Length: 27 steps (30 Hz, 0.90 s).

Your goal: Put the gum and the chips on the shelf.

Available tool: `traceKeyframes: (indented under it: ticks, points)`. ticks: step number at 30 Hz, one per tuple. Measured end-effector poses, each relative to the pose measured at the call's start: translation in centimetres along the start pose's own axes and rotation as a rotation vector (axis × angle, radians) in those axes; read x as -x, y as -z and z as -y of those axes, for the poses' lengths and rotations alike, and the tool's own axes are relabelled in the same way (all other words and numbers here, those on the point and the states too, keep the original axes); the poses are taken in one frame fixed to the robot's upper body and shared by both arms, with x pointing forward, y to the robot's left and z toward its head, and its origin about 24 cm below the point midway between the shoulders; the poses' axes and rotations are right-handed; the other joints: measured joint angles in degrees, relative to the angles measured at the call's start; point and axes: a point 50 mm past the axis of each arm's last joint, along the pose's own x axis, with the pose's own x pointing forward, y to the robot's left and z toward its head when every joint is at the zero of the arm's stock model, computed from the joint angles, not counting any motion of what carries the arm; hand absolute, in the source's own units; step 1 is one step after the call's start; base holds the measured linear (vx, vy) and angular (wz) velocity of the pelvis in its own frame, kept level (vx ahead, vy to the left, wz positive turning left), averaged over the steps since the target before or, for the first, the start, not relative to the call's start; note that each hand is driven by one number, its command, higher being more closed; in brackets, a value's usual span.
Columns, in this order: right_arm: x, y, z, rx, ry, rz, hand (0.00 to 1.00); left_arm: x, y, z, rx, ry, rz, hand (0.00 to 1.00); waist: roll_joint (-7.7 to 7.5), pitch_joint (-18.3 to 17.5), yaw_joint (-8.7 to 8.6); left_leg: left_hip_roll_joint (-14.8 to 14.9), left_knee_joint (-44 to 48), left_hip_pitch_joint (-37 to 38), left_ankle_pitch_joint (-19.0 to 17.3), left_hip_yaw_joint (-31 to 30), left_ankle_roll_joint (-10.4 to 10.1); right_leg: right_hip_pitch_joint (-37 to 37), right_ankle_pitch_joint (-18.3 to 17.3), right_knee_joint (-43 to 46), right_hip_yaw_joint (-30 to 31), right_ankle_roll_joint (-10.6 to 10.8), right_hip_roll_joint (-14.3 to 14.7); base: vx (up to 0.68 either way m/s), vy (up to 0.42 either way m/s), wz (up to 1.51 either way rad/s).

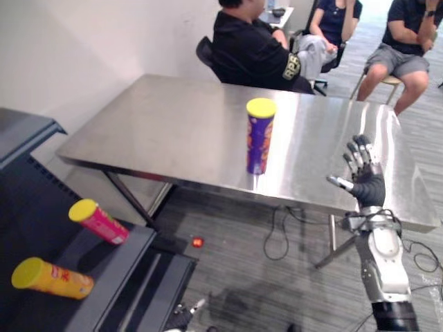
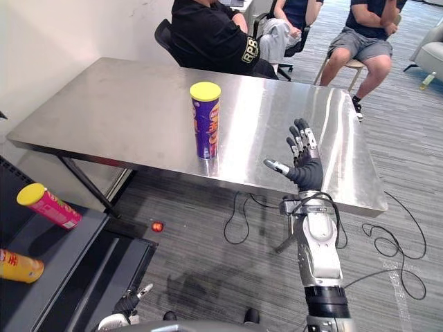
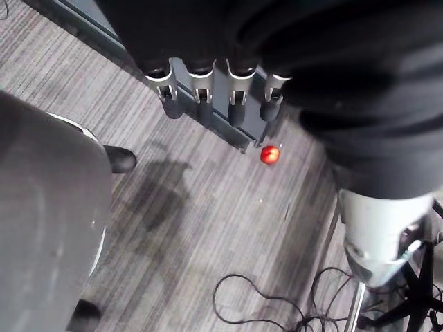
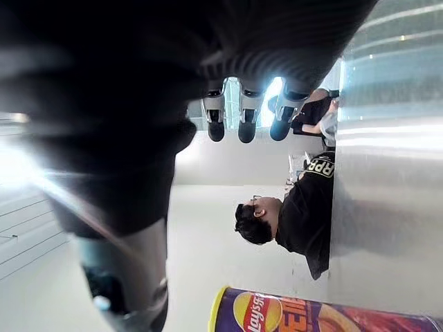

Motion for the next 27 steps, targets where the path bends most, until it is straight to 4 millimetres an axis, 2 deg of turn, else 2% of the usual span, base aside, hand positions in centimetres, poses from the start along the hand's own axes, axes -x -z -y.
traceKeyframes:
  ticks: [5,14,19,27]
  points:
    - [-1.6,0.2,-1.2,-0.024,-0.023,0.002,0.0,-0.2,-0.6,0.0,-0.001,-0.006,0.014,0.0,-0.26,1.31,0.39,-0.05,0.32,-1.46,0.36,-2.6,0.0,0.24,0.02,0.0,-2.27,-0.05,0.07,0.02,-0.01,0.27]
    - [-3.7,1.0,-1.9,-0.031,-0.013,-0.04,0.0,-0.4,-1.5,-0.2,0.033,-0.016,0.04,0.0,-0.71,3.12,1.9,-0.29,0.44,-2.04,0.44,-5.14,0.1,1.32,0.02,-0.01,-3.62,-0.05,0.02,0.03,0.004,0.16]
    - [-4.9,0.8,-2.2,-0.035,-0.003,-0.03,0.0,-0.4,-2.1,-0.2,0.04,-0.016,0.061,0.0,-0.92,4.35,3.03,-0.38,0.53,-2.47,0.6,-6.04,0.15,1.48,0.01,-0.01,-3.96,-0.06,0.0,0.0,0.001,0.08]
    - [-6.8,0.4,-3.5,-0.037,-0.028,-0.026,0.0,-0.5,-2.7,-0.4,0.057,-0.021,0.081,0.0,-1.61,5.8,3.42,-0.53,0.37,-3.27,1.35,-7.63,0.14,1.59,0.01,-0.01,-5.46,-0.06,-0.01,0.0,-0.004,0.1]
